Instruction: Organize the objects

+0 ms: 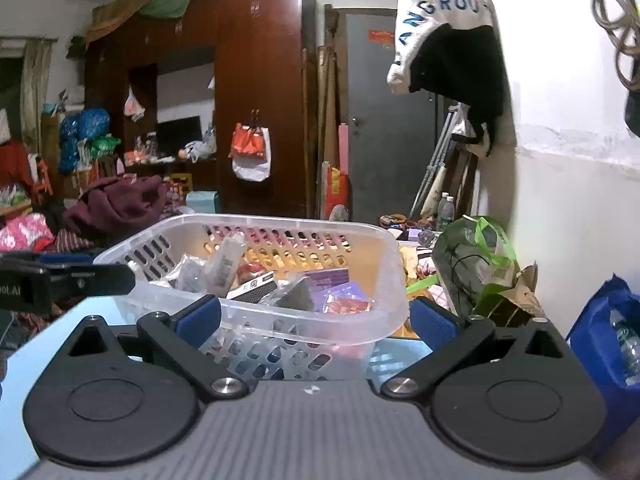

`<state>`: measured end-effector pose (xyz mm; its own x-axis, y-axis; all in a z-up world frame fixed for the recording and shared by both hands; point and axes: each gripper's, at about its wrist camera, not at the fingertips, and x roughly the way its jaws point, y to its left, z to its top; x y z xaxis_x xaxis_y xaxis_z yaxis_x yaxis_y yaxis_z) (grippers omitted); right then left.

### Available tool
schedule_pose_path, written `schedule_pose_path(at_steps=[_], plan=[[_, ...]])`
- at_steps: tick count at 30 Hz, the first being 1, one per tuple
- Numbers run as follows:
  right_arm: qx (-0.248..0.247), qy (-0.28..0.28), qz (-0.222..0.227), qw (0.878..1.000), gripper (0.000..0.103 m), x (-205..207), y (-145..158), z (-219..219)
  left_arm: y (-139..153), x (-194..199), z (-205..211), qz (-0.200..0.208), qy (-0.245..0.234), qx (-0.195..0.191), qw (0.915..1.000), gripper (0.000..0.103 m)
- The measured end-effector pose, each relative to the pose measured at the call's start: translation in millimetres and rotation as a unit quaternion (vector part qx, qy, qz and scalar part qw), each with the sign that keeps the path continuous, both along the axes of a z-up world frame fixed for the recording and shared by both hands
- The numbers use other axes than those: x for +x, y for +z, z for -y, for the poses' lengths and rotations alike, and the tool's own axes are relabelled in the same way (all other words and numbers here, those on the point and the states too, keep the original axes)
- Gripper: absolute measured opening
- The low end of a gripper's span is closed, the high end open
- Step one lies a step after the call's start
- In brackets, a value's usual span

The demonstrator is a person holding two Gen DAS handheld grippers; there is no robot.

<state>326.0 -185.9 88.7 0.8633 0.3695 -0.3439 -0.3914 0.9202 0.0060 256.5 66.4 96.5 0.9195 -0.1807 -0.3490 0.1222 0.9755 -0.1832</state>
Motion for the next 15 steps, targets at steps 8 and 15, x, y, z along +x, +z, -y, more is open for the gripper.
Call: schedule_pose_path(at_steps=[8, 15], plan=[[0.004, -0.007, -0.001, 1.000, 0.103, 0, -4, 6, 1, -6, 9, 0.002, 0.010, 0.011, 0.9999, 0.103], [-0.003, -0.004, -0.002, 1.000, 0.103, -2, -5, 5, 1, -8, 17, -0.001, 0.017, 0.026, 0.9995, 0.103]])
